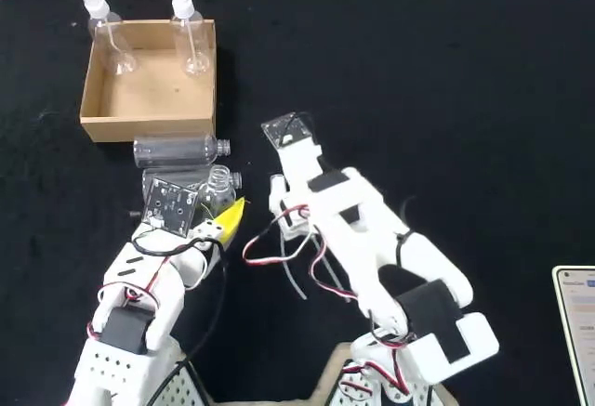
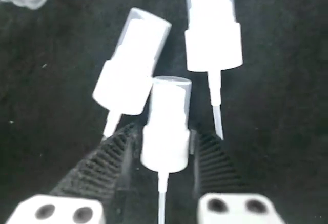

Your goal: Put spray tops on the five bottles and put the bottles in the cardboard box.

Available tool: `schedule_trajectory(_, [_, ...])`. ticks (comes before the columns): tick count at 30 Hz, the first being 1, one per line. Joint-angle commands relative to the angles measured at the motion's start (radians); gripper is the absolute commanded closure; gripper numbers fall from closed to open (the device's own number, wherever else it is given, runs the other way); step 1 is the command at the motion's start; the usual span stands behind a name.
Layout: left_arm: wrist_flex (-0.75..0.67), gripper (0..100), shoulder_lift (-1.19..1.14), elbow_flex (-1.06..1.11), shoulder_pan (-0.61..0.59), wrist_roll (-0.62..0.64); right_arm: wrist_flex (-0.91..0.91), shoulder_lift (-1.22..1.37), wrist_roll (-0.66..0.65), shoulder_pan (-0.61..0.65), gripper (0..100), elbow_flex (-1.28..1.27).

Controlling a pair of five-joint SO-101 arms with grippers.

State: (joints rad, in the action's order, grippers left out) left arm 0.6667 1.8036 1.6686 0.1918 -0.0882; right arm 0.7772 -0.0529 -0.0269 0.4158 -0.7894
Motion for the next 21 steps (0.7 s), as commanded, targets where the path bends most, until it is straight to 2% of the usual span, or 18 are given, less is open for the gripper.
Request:
schedule_trajectory(1, [-0.015, 83, 0.005, 0.004, -0.002, 0.003, 0.014, -0.038, -0.006, -0.018, 98.8, 0.045])
schedule_trajectory(9, [-0.023, 83, 0.005, 0.004, 0.007, 0.003, 0.172, -0.440, -0.006, -0.216, 98.7, 0.031])
schedule_trajectory(12, [-0.028, 83, 0.006, -0.007, 0.021, 0.011, 0.186, -0.619, -0.006, -0.255, 98.7, 0.035])
schedule_trajectory(21, [-0.408, 83, 0.005, 0.008, 0.131, 0.009, 0.180, -1.046, 0.041, -0.255, 98.7, 0.219])
